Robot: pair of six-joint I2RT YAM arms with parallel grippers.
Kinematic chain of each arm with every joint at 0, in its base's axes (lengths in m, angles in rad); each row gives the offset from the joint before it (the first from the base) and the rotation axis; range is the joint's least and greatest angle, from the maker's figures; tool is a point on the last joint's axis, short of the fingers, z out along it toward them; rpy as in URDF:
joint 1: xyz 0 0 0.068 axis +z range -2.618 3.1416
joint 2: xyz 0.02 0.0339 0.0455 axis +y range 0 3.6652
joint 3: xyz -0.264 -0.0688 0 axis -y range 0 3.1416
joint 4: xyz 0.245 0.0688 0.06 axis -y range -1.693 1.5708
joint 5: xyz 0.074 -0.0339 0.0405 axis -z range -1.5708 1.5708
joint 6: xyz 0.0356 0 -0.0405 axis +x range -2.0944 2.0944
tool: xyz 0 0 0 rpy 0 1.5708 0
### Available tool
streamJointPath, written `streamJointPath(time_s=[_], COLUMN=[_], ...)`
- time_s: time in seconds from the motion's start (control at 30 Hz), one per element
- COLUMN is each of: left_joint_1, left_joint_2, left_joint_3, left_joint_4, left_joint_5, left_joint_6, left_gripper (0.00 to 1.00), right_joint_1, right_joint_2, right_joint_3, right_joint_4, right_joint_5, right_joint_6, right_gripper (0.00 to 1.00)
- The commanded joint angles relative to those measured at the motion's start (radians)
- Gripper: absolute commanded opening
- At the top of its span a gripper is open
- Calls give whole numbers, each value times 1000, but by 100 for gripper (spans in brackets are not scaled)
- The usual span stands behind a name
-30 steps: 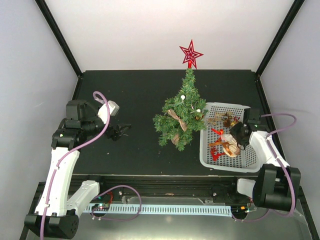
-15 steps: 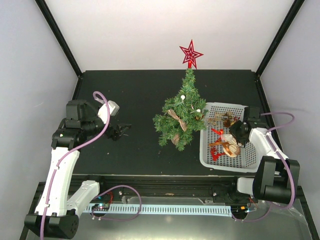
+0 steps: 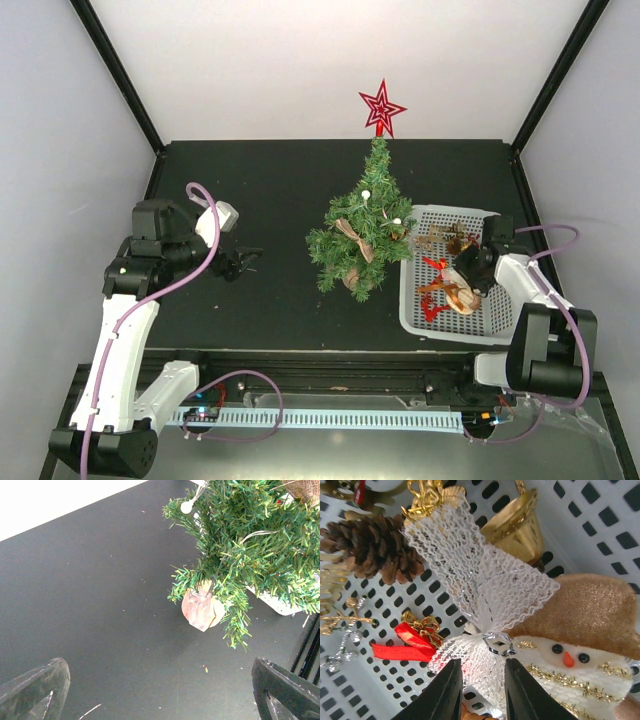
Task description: Decorate the small christmas tree
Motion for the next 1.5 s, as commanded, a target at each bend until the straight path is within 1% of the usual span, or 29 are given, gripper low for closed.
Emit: streamJointPath(time_s=[0.0,0.23,0.33,0.5,0.63,0.93,1.03,1.13,1.23,1.37,1.47], left_joint_1=[-5,-5,-6,-5,-6,-5,-6,-5,-4,-6,-5], left_joint_2=[-11,-14,-14,-14,-14,0,11,18,15,7,4], left_joint_3=[10,5,5,2,1,6,8,13,14,4,2], left_joint_4=[10,15,15,17,19,20,19,15,13,15,17], left_joint_5=[26,18,17,16,14,9,5,3,-2,-14,-21], left_joint_6=[14,14,14,12,12,6,3,2,3,6,6], left_gripper=[99,99,99,99,99,99,99,99,99,99,99], right_joint_1=[10,11,12,13,13,21,50,93,170,320,398], right_joint_2=[24,73,90,114,85,-189,-295,-398,-496,-611,-668], right_joint_3=[-10,-19,-22,-32,-35,-51,-60,-37,31,172,259], right_joint_4=[5,44,67,100,108,61,31,-37,-133,-265,-325], right_joint_5=[5,-9,-24,-45,-56,-68,-56,-30,44,195,201], right_joint_6=[-24,-33,-39,-55,-63,-31,-19,-28,-62,-107,-125], right_gripper=[25,23,17,1,1,1,1,1,1,1,1])
